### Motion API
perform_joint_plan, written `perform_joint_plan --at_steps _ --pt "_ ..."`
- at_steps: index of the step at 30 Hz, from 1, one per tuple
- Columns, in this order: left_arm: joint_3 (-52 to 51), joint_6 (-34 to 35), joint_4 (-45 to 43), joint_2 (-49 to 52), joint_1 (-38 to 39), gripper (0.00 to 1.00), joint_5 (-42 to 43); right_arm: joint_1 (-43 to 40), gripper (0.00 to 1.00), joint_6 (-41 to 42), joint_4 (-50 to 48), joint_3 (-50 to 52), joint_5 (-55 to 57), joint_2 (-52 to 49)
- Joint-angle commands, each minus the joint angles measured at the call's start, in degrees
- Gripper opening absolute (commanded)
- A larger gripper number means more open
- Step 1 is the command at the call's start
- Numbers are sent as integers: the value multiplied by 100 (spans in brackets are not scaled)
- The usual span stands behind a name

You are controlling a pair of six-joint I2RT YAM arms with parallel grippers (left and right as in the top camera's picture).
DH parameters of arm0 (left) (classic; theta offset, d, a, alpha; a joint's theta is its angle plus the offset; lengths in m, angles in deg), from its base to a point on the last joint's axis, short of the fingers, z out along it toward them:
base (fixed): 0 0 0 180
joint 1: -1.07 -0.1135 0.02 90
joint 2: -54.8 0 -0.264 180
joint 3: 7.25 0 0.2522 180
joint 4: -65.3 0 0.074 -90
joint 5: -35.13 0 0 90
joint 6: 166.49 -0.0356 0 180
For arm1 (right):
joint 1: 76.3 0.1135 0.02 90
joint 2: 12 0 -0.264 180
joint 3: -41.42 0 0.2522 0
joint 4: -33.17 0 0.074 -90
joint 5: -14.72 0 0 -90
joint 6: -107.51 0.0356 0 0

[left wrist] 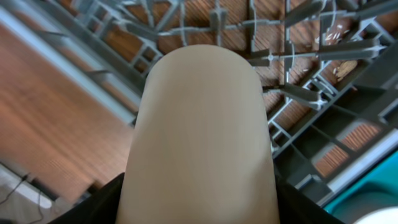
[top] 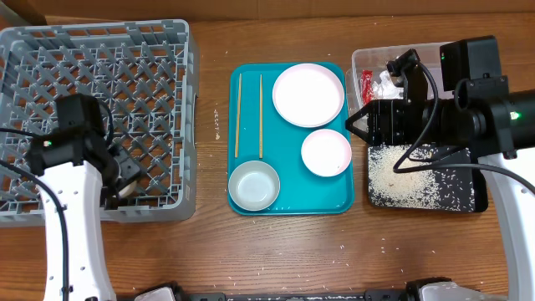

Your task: Sort waste into correct bins and load items into the dishwasher

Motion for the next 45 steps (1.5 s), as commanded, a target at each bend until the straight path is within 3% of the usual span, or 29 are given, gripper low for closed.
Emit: perform_joint_plan --at_steps 1,4,5,6,7,14,19,22,25,26,28,30,31,32,45 --pt "-509 114 -227 -52 -22 55 319 31 66 15 33 -37 46 15" --pt "-455 114 -219 -55 -37 82 494 31 66 13 74 -37 48 15" --pt "-354 109 -151 -55 -37 87 540 31 66 13 79 -37 48 15" --pt "-15 28 39 -55 -39 98 643 31 69 13 76 -37 48 15" --pt "190 7 144 -55 -39 100 667 31 70 13 76 -35 50 15" --pt "2363 -708 887 -55 -35 100 1329 35 70 15 -13 -35 195 9" --pt "3528 -1735 1213 -107 -17 93 2553 149 69 15 -92 -31 219 -4" --pt "3812 -2555 1300 -269 87 79 3467 306 79 13 -155 -31 219 -44" --pt "3858 -3047 1311 -638 243 79 3818 431 84 9 -223 -31 219 -44" --pt "3858 -3060 1309 -756 271 80 3759 457 83 -4 -247 -31 216 -44" --pt "3858 -3058 1283 -1078 280 100 3604 555 83 -9 -361 -33 219 -46" --pt "3858 -3060 1272 -1272 280 100 3580 645 86 -9 -470 -31 219 -48" --pt "3858 -3060 1272 -1346 280 100 3580 682 98 -7 -516 -31 219 -48" --pt "3858 -3060 1272 -1394 280 100 3576 719 100 -7 -560 -31 219 -50" --pt "3856 -3060 1322 -1458 280 100 3563 774 100 -2 -385 -31 208 -48"
